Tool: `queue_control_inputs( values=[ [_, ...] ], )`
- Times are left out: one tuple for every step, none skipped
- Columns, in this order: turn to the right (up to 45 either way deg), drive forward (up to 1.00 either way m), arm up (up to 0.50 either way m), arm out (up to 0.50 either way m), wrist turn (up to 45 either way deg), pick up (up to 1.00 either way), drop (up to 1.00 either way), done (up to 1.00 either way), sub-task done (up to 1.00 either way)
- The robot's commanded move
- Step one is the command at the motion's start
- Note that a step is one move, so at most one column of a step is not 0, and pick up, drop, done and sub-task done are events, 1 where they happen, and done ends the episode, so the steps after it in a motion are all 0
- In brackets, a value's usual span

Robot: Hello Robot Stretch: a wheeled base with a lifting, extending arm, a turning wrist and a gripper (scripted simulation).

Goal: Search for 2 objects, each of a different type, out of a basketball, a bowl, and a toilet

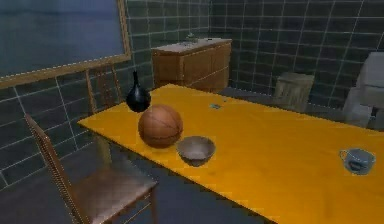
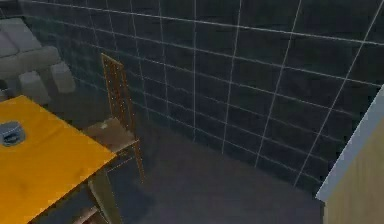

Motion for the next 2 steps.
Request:
queue_control_inputs(
  values=[
    [0.0,0.0,0.0,0.0,0.0,0.0,0.0,0.0,1.0],
    [-45.0,0.0,0.0,0.0,0.0,0.0,0.0,0.0,0.0]
  ],
)
